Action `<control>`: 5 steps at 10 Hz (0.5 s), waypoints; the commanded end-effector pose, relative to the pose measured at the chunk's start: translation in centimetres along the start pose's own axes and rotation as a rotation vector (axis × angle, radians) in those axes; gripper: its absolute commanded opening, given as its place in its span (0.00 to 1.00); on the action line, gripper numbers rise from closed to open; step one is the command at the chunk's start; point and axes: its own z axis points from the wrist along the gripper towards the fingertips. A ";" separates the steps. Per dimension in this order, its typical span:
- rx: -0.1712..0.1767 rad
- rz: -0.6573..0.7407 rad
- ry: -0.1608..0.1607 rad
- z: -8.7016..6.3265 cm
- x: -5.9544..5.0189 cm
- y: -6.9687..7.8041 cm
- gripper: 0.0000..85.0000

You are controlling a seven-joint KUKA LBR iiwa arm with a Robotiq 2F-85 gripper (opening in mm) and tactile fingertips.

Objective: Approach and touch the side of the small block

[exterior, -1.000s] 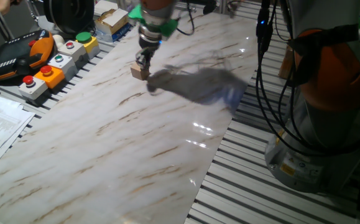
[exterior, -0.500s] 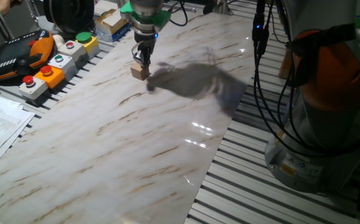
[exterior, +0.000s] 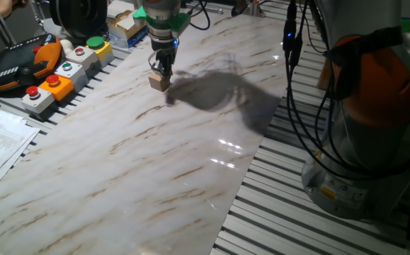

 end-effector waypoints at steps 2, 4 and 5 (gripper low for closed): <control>0.001 0.000 0.000 0.3 0.1 0.0 0.01; 0.001 0.008 -0.026 0.3 0.0 0.0 0.01; 0.006 0.016 -0.061 0.1 -0.2 0.0 0.01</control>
